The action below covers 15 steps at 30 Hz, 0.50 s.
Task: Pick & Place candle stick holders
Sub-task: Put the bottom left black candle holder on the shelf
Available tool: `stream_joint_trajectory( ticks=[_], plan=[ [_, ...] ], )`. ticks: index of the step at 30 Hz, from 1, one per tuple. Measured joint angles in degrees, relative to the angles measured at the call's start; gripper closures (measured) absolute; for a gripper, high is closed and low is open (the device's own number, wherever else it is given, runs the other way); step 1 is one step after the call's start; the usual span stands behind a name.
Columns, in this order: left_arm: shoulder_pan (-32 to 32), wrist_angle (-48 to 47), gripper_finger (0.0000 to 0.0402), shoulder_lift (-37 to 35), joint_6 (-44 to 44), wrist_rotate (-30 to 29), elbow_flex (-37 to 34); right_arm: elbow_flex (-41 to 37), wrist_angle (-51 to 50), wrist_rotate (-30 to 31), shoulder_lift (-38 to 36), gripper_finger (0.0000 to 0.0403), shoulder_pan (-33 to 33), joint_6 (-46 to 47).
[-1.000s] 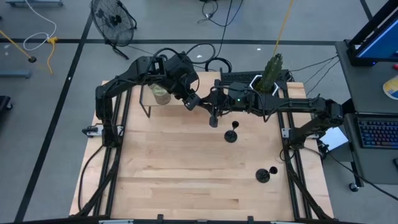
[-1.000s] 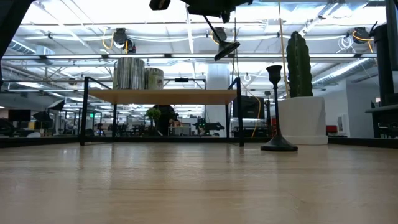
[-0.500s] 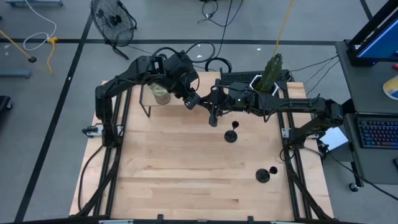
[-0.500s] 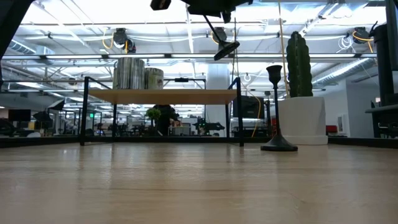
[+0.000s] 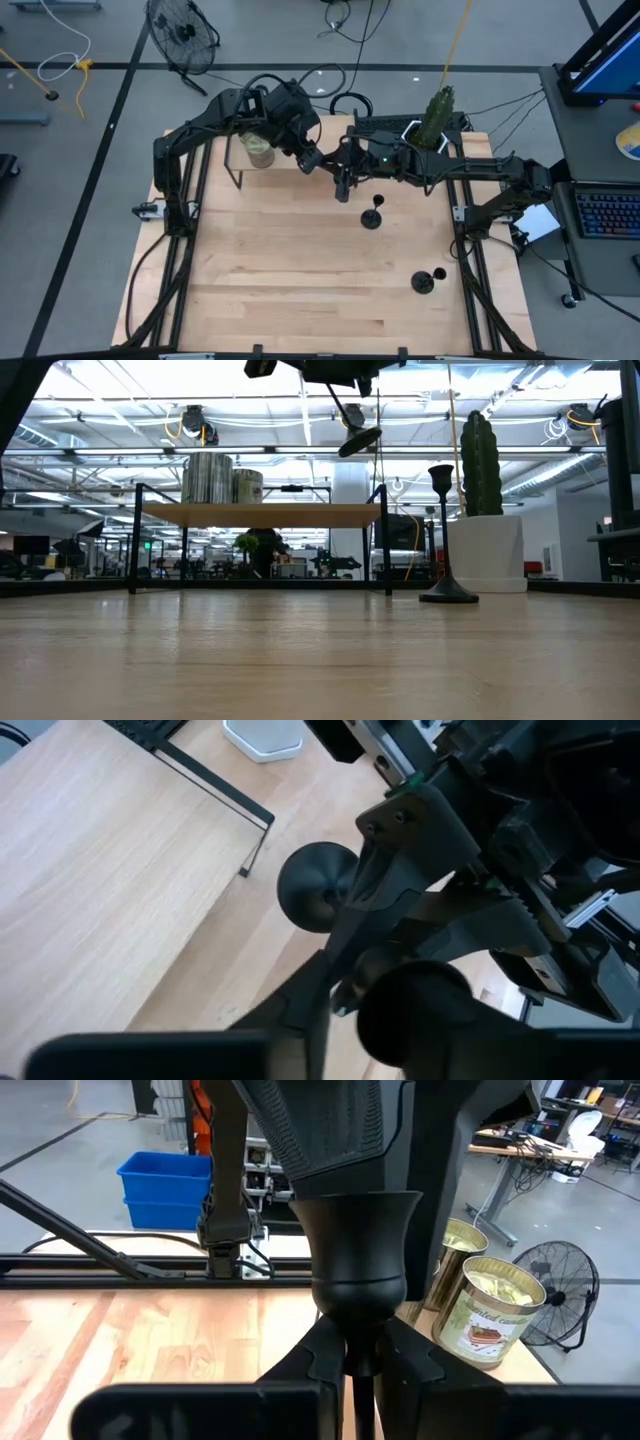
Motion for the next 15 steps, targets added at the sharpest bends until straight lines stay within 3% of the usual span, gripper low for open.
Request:
stream_joint_trajectory(
  ticks=[8,15],
  plan=[
    [0.5,-0.4,0.0224,-0.3,0.0,0.0,0.0,0.0,-0.1,1.2,0.0,0.0381,0.0,0.5],
    [1.9,-1.0,0.0191,-2.7,-0.1,0.2,0.0,0.1,-0.2,1.4,0.0,0.0381,0.0,0.6]
  ],
)
